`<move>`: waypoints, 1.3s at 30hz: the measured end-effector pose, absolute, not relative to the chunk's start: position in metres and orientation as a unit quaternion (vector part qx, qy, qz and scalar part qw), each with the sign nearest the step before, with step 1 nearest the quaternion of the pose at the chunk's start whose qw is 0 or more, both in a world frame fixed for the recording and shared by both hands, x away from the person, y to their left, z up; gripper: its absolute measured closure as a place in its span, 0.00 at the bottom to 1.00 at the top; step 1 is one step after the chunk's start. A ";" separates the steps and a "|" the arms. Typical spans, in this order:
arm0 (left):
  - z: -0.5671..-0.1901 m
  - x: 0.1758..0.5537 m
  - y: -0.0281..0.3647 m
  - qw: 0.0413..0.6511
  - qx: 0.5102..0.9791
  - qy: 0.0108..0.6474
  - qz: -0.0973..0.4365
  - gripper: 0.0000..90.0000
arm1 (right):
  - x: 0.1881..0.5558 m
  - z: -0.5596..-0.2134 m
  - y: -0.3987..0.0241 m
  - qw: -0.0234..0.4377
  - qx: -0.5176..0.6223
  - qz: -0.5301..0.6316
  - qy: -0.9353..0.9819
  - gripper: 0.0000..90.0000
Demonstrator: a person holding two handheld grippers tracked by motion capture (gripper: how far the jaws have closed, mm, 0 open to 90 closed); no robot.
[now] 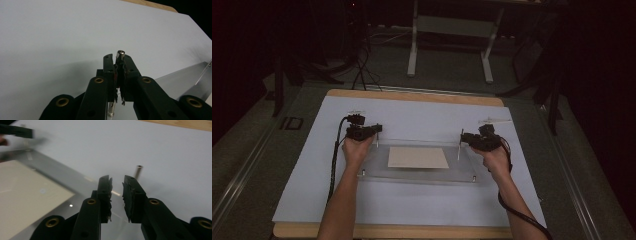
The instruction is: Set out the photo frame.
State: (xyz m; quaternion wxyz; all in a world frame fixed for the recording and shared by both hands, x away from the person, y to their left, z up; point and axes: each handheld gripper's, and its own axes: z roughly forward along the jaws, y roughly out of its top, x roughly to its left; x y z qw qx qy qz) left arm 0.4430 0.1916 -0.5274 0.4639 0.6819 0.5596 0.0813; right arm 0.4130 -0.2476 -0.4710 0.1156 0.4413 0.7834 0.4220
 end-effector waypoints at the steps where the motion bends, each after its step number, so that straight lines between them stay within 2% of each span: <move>1: -0.527 0.443 0.191 0.463 0.682 0.560 0.081 0.94 | 0.409 -0.469 -0.246 0.115 0.436 0.424 0.786 0.86; 4: -0.527 0.443 0.192 0.463 0.682 0.560 0.081 0.94 | 0.401 -0.464 -0.244 0.108 0.425 0.429 0.789 0.88; 9: -0.527 0.443 0.191 0.462 0.682 0.561 0.081 0.94 | 0.375 -0.448 -0.235 0.094 0.393 0.446 0.799 1.00; 23: -0.527 0.444 0.191 0.462 0.681 0.563 0.079 0.94 | 0.311 -0.422 -0.217 0.079 0.328 0.464 0.819 1.00; 39: -0.528 0.444 0.191 0.463 0.678 0.566 0.076 0.94 | 0.253 -0.429 -0.190 0.047 0.273 0.484 0.830 1.00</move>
